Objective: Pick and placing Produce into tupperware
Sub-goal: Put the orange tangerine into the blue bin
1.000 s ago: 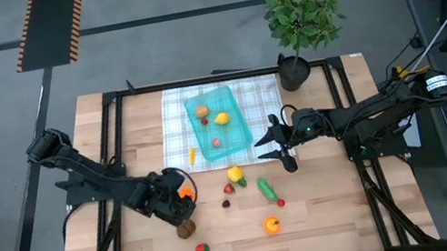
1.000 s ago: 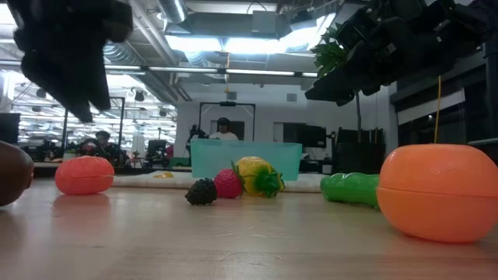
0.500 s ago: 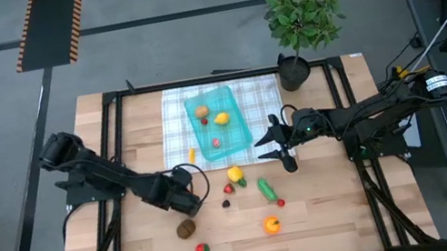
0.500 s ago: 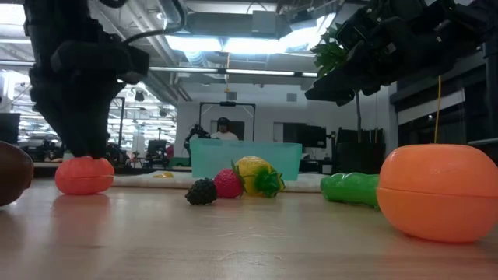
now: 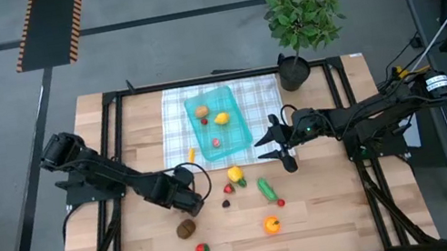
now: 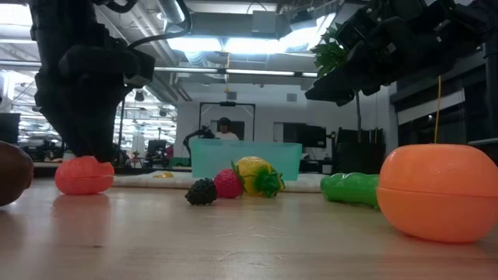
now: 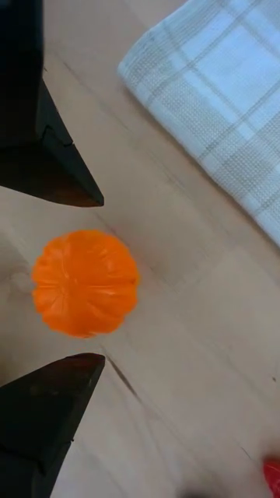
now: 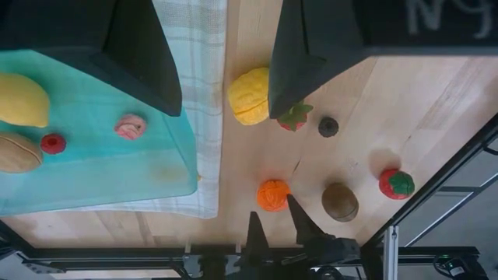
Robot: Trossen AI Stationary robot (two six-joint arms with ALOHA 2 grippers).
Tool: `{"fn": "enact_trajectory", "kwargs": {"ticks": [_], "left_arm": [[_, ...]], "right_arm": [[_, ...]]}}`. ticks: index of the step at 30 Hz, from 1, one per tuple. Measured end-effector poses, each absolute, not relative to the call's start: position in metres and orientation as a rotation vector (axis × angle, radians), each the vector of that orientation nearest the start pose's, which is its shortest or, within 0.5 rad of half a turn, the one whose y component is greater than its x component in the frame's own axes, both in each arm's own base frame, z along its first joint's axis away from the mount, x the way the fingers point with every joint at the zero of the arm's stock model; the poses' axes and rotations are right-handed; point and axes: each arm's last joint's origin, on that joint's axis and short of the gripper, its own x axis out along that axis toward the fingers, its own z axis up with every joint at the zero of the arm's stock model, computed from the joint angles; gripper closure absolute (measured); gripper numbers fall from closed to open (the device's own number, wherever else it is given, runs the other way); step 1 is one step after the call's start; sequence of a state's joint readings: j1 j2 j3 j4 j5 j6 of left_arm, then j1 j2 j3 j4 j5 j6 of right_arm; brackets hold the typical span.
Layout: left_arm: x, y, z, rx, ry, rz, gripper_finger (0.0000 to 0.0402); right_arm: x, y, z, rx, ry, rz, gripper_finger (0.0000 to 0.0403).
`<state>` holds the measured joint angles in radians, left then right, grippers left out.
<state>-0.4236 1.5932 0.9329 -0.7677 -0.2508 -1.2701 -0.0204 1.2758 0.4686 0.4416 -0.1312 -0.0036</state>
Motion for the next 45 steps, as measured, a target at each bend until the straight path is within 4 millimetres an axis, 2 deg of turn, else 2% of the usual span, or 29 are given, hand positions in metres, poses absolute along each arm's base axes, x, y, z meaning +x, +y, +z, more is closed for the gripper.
{"fn": "enact_trajectory", "kwargs": {"ticks": [12,24,33,45], "left_arm": [[0.244,-0.103,0.16,-0.617,1.205,0.677,0.0089],[0.246,-0.103,0.159,-0.621,1.191,0.677,0.0089],[0.25,-0.105,0.14,-0.564,1.272,0.663,0.0089],[0.25,-0.105,0.14,-0.561,1.267,0.666,0.0089]], "right_arm": [[0.246,-0.001,0.186,0.024,0.364,0.11,0.0208],[0.246,-0.001,0.186,0.024,0.364,0.11,0.0208],[0.246,-0.001,0.186,0.024,0.364,0.11,0.0208],[0.246,-0.001,0.186,0.024,0.363,0.11,0.0208]]}}
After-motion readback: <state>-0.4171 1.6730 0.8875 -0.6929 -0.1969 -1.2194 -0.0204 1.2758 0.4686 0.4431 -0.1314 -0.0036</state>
